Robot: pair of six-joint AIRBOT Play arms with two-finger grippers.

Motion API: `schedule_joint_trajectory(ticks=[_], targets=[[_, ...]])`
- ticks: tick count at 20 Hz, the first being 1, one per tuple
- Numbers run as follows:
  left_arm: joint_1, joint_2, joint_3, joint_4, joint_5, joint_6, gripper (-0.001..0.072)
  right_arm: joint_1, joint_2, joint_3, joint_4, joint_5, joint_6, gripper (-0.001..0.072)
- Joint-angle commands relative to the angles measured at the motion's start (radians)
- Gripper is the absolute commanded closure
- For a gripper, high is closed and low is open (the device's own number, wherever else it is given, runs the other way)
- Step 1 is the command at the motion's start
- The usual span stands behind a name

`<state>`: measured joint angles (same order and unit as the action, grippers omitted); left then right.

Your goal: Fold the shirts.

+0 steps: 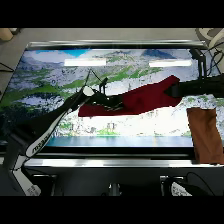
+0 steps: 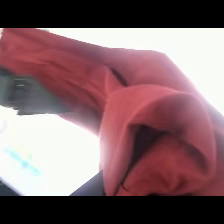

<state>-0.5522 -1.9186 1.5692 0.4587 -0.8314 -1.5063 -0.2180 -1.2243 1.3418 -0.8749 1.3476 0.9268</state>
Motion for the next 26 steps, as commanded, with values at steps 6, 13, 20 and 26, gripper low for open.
schedule_joint_trajectory(ticks=[6, 13, 20, 26], targets=[[-0.135, -0.065, 0.001, -0.374, 0.167, 0.135, 0.0679, 0.0, 0.103, 0.001, -0.043, 0.146, 0.057, 0.0692], [-0.208, -0.108, 0.011, -0.432, 0.191, 0.149, 0.068, 0.0, 0.135, 0.001, -0.035, 0.163, 0.1, 0.0692], [0.131, 0.222, 0.011, 0.068, 0.111, 0.089, 0.0682, 0.275, -0.055, 0.001, 0.032, -0.13, 0.132, 0.0692], [0.491, 0.616, 0.011, 0.269, -0.037, 0.036, 0.0681, 0.549, -0.409, 0.001, 0.426, -0.466, 0.062, 0.0509]])
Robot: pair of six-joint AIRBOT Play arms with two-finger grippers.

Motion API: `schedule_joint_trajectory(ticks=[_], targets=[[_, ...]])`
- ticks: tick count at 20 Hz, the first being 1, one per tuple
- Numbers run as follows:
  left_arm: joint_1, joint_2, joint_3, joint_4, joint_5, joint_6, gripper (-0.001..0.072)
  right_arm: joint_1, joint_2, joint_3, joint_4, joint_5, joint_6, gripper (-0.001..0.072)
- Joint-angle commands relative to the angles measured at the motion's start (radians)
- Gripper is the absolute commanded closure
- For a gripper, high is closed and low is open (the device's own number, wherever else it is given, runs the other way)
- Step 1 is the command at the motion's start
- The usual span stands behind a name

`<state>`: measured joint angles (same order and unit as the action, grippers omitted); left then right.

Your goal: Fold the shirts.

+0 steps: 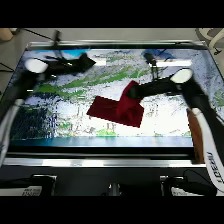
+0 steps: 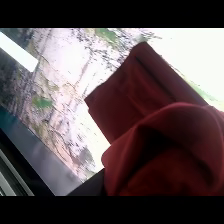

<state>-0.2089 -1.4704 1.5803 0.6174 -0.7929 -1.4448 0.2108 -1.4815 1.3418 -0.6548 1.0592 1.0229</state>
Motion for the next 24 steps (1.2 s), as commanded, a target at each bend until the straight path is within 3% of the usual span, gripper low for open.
schedule_joint_trajectory(ticks=[1, 2, 4, 6, 9, 13, 14, 21, 22, 23, 24], targets=[[0.175, 0.217, 0.0, 0.111, -0.101, -0.024, 0.068, 0.149, -0.201, 0.001, 0.303, -0.211, -0.079, 0.0133], [0.195, 0.262, 0.0, 0.121, -0.13, -0.021, 0.068, 0.167, -0.241, 0.001, 0.418, -0.215, -0.169, 0.0021], [0.21, 0.333, 0.0, 0.189, -0.188, -0.022, 0.068, 0.151, -0.267, 0.001, 0.482, -0.151, -0.229, 0.0019], [0.209, 0.375, 0.0, 0.271, -0.237, -0.022, 0.068, 0.087, -0.246, 0.001, 0.393, -0.056, -0.232, 0.0025], [0.209, 0.393, 0.0, 0.328, -0.266, -0.022, 0.068, -0.081, -0.181, 0.001, 0.156, 0.097, -0.171, 0.0025], [0.209, 0.388, -0.006, 0.33, -0.263, -0.021, 0.068, -0.249, -0.132, -0.015, -0.428, 0.291, 0.062, 0.0052], [0.209, 0.387, -0.01, 0.33, -0.262, -0.021, 0.068, -0.257, -0.132, -0.045, -0.484, 0.3, 0.092, 0.0067], [0.201, 0.389, -0.013, 0.329, -0.263, -0.022, 0.068, -0.18, -0.219, -0.188, -0.177, 0.06, 0.08, 0.0067], [0.2, 0.389, -0.013, 0.329, -0.262, -0.022, 0.068, -0.166, -0.227, -0.188, -0.144, 0.033, 0.08, 0.0103], [0.195, 0.388, -0.013, 0.33, -0.262, -0.021, 0.068, -0.152, -0.231, -0.188, -0.106, 0.003, 0.079, 0.0233], [0.195, 0.388, -0.013, 0.33, -0.262, -0.021, 0.068, -0.15, -0.229, -0.186, -0.055, 0.0, 0.057, 0.0554]])
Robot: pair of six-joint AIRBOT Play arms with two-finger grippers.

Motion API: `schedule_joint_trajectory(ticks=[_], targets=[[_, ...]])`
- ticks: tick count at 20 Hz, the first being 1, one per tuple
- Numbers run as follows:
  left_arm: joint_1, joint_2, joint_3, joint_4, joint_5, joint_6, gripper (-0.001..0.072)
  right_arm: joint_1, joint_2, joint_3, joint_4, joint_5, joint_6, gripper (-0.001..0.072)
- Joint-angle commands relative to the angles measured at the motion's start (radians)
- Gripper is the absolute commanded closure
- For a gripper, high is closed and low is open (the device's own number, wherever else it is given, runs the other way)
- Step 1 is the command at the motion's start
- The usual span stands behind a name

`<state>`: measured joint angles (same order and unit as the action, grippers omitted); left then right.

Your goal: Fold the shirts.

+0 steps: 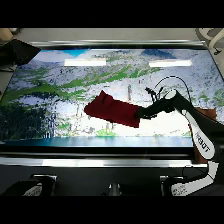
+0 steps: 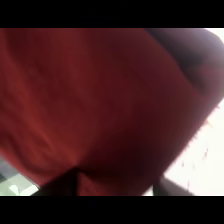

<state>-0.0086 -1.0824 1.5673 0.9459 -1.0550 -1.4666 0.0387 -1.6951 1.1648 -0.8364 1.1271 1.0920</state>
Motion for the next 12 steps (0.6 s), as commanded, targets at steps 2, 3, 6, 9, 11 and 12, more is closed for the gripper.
schedule_joint_trajectory(ticks=[2, 3, 6, 9, 11, 12], targets=[[-0.005, 0.0, 0.0, 0.003, 0.0, 0.0, 0.068, -0.005, 0.002, 0.018, 0.272, -0.041, -0.137, 0.0693], [-0.005, -0.001, 0.0, 0.009, 0.0, 0.0, 0.0679, -0.036, 0.021, 0.05, 0.319, -0.014, -0.2, 0.0694], [-0.005, -0.003, -0.005, 0.009, 0.001, 0.0, 0.0679, -0.178, 0.103, 0.196, 0.297, 0.08, -0.213, 0.0694], [-0.005, -0.007, -0.005, 0.009, 0.005, 0.0, 0.068, -0.357, 0.169, 0.34, 0.148, 0.15, -0.117, 0.0694], [-0.005, -0.007, -0.007, 0.009, 0.008, 0.0, 0.0679, -0.484, 0.193, 0.398, 0.067, 0.192, -0.086, 0.0694], [-0.005, -0.006, -0.007, 0.008, 0.007, 0.0, 0.0679, -0.551, 0.196, 0.42, 0.047, 0.225, -0.086, 0.0694]])
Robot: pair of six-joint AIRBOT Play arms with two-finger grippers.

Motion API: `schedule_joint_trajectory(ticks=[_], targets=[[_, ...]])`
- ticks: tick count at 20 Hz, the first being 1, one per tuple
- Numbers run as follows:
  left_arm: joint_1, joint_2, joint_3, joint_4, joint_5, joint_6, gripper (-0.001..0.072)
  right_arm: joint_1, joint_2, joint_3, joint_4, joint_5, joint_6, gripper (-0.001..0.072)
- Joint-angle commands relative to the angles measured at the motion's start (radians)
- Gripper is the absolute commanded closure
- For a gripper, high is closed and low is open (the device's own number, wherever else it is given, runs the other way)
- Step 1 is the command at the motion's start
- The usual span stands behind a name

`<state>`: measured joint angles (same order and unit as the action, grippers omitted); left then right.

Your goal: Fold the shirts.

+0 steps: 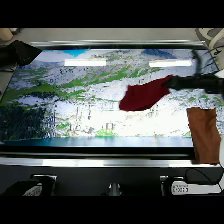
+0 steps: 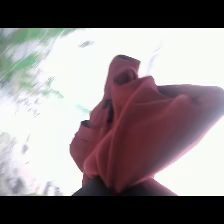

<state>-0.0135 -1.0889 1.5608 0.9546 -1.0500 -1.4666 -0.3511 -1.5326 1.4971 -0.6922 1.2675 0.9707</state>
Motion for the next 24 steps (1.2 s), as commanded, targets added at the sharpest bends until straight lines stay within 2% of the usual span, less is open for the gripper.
schedule_joint_trajectory(ticks=[1, 5, 8, 11, 17, 20, 22, 24], targets=[[0.0, 0.0, -0.001, 0.0, 0.002, 0.0, 0.068, -0.222, 0.034, 0.104, -0.109, 0.108, 0.035, 0.0694], [0.0, 0.0, -0.001, 0.0, -0.001, 0.0, 0.0679, -0.436, 0.034, 0.112, -0.107, 0.105, 0.035, 0.0694], [0.0, 0.0, -0.002, 0.0, -0.001, 0.0, 0.0679, -0.542, 0.038, 0.112, -0.068, 0.092, 0.087, 0.0694], [0.0, 0.0, -0.002, 0.0, -0.001, 0.001, 0.0679, -0.604, 0.055, 0.112, -0.004, 0.119, 0.111, 0.0694], [0.0, 0.0, -0.002, 0.0, -0.001, 0.012, 0.0679, -0.684, 0.124, 0.112, -0.027, 0.152, 0.16, 0.0693], [-0.001, 0.0, -0.002, -0.001, 0.0, 0.019, 0.0679, -0.68, 0.152, 0.111, -0.169, 0.32, 0.157, 0.0693], [-0.001, 0.0, -0.002, -0.004, 0.002, 0.019, 0.0679, -0.668, 0.165, 0.109, -0.377, 0.426, 0.157, 0.0693], [-0.003, 0.002, -0.002, -0.008, 0.003, 0.019, 0.0679, -0.668, 0.187, 0.083, -0.601, 0.467, 0.179, 0.0694]])
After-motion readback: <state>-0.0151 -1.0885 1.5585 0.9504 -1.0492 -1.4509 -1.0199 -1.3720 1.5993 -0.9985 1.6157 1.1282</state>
